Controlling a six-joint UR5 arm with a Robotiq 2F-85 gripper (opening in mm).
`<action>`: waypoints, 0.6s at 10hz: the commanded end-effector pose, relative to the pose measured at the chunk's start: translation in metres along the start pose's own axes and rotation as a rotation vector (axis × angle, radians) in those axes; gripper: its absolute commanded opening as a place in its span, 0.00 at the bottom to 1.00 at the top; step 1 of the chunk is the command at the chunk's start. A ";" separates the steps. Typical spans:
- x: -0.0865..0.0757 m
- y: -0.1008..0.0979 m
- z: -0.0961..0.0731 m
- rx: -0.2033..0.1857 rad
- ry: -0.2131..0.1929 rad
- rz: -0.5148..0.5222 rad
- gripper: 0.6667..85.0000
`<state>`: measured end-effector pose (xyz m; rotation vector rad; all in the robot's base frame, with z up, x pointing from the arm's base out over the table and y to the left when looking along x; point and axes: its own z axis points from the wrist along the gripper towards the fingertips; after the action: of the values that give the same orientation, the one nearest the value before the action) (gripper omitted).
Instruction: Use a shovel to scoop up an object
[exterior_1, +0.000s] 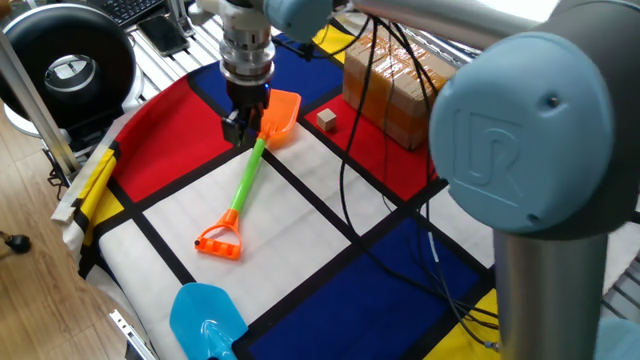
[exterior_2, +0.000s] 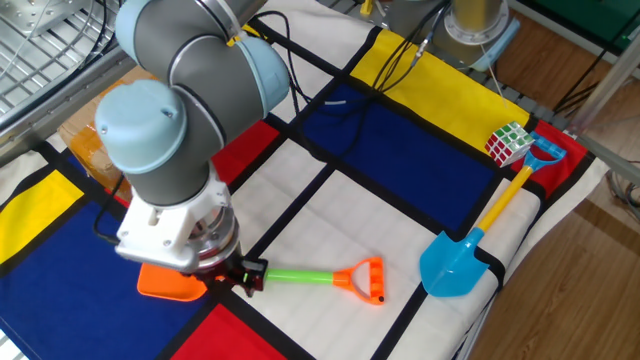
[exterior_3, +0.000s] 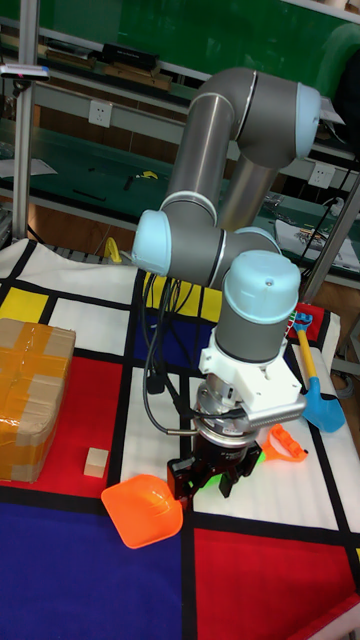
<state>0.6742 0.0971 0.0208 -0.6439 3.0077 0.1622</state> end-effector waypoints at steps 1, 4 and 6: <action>0.016 0.012 0.005 -0.007 -0.016 0.018 0.72; 0.036 0.022 -0.004 -0.017 -0.012 0.014 0.73; 0.045 0.026 -0.007 -0.016 -0.012 0.017 0.73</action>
<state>0.6367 0.1003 0.0219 -0.6314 3.0059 0.1715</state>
